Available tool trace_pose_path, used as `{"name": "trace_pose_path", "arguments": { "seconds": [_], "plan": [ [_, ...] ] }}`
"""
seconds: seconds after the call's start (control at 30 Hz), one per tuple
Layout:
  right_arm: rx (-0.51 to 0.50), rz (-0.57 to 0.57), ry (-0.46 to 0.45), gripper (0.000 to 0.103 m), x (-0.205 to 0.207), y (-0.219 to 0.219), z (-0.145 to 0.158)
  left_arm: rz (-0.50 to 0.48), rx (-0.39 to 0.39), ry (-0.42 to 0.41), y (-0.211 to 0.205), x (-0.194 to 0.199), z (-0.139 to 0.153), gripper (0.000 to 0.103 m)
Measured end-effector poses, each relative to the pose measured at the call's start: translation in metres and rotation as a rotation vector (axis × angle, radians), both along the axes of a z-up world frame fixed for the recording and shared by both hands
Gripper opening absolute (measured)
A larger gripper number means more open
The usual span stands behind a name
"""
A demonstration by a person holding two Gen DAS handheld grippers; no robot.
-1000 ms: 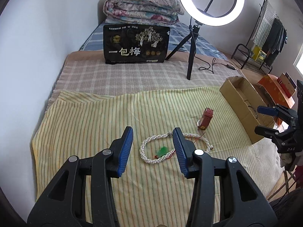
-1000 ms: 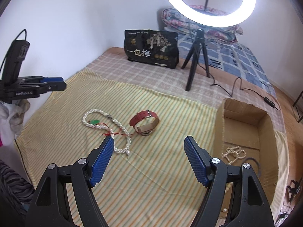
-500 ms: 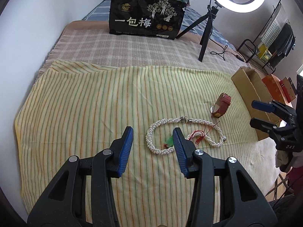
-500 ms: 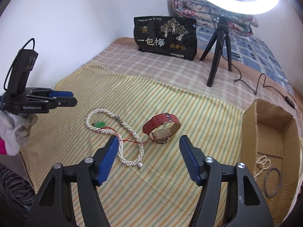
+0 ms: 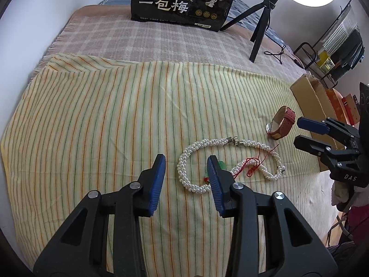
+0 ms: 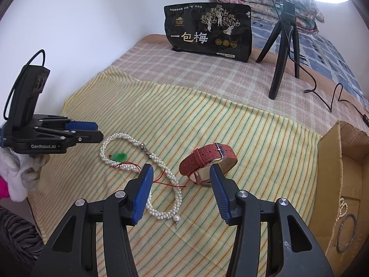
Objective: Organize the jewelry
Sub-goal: 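Grasp the red-strap watch with the right tool while the left tool grasps the pearl necklace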
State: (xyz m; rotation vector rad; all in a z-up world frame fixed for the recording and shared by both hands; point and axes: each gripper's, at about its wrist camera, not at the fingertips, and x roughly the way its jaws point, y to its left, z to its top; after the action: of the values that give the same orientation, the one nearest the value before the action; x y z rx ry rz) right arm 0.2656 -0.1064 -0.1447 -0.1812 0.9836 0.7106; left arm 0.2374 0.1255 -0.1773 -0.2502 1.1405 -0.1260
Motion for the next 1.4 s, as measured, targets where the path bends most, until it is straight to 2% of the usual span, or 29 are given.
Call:
{"name": "trace_pose_path", "arguments": {
  "seconds": [0.3, 0.37, 0.6, 0.67, 0.77, 0.97, 1.03, 1.17, 1.23, 1.4],
  "plan": [
    [-0.003, -0.012, 0.025, 0.042, 0.014, 0.003, -0.010, -0.037, 0.073, 0.042, -0.014, 0.008, -0.015, 0.037],
    [-0.001, -0.013, 0.030, 0.042, 0.015, 0.003, -0.013, -0.046, 0.094, 0.048, -0.018, 0.010, -0.019, 0.031],
    [0.006, -0.009, 0.040, 0.042, 0.019, 0.008, -0.021, -0.057, 0.126, 0.051, -0.019, 0.013, -0.027, 0.024],
    [0.006, -0.008, 0.043, 0.042, 0.021, 0.011, -0.025, -0.051, 0.136, 0.047, -0.019, 0.014, -0.028, 0.017],
    [0.002, -0.006, 0.046, 0.041, 0.023, 0.015, -0.029, -0.046, 0.146, 0.041, -0.019, 0.014, -0.029, 0.012],
    [-0.001, -0.010, 0.053, 0.029, 0.026, 0.020, -0.035, -0.053, 0.189, 0.010, -0.025, 0.014, -0.030, 0.007],
    [0.004, -0.015, 0.059, 0.020, 0.029, 0.020, -0.037, -0.050, 0.191, 0.005, -0.026, 0.014, -0.030, 0.006],
    [0.024, -0.019, 0.072, 0.017, 0.030, 0.018, -0.037, -0.037, 0.171, -0.001, -0.025, 0.014, -0.027, 0.006],
    [0.022, -0.016, 0.069, 0.011, 0.027, 0.017, -0.035, -0.035, 0.164, -0.010, -0.025, 0.013, -0.023, 0.006],
    [0.027, -0.021, 0.055, 0.009, 0.022, 0.011, -0.026, -0.037, 0.153, -0.047, -0.030, 0.008, -0.007, 0.006]
  ]
}}
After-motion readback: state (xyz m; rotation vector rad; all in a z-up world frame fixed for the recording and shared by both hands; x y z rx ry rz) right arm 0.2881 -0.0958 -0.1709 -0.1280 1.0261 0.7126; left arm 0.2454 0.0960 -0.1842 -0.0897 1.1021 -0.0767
